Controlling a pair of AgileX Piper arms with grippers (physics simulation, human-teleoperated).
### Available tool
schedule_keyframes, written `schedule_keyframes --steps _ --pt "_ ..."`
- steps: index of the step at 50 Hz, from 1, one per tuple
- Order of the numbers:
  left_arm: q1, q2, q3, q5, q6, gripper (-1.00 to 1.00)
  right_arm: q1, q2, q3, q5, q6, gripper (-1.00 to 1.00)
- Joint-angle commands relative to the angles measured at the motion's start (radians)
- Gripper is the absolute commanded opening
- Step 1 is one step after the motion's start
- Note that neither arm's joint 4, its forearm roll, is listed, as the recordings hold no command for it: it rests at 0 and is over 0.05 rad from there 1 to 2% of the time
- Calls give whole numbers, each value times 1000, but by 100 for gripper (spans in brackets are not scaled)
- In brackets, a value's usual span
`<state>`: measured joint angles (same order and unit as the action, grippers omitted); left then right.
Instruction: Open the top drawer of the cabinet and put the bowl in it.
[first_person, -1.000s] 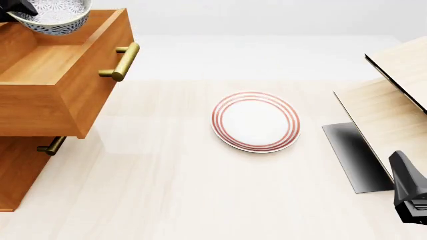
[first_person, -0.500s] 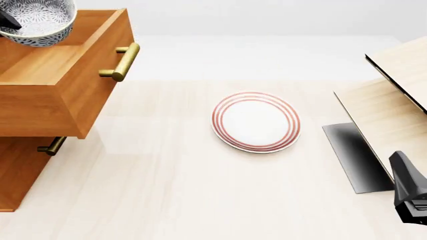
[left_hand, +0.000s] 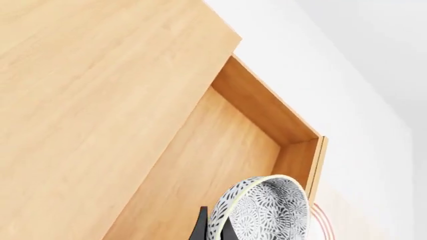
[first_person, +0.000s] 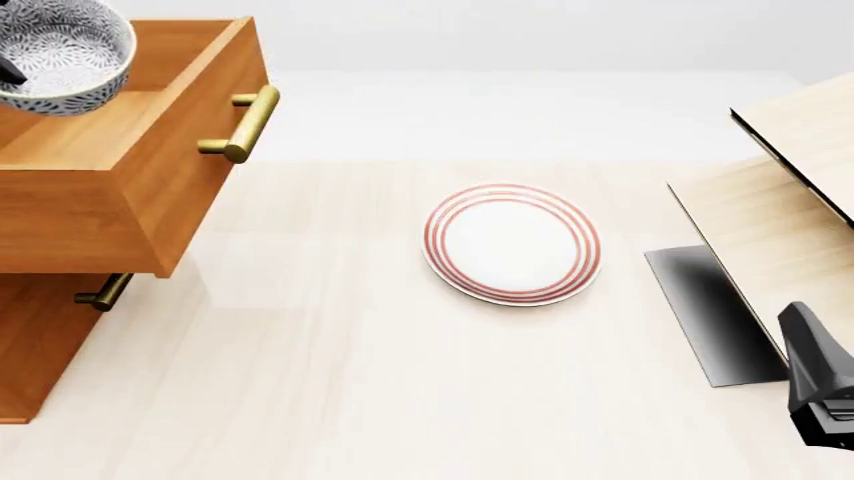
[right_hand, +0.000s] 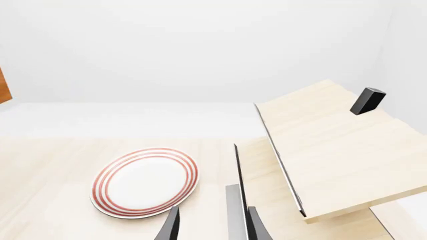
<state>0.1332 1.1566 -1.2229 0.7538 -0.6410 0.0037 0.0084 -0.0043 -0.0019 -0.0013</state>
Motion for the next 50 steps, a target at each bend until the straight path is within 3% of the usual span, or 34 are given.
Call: schedule_keyframes --steps 1,32,50 --pt "6 30 1 -27 4 -100 0 1 0 0 0 100" --pt "32 214 -107 -60 35 -100 -1 1 0 0 1 100" --pt "29 280 -62 -128 25 -100 -1 1 0 0 0 100"
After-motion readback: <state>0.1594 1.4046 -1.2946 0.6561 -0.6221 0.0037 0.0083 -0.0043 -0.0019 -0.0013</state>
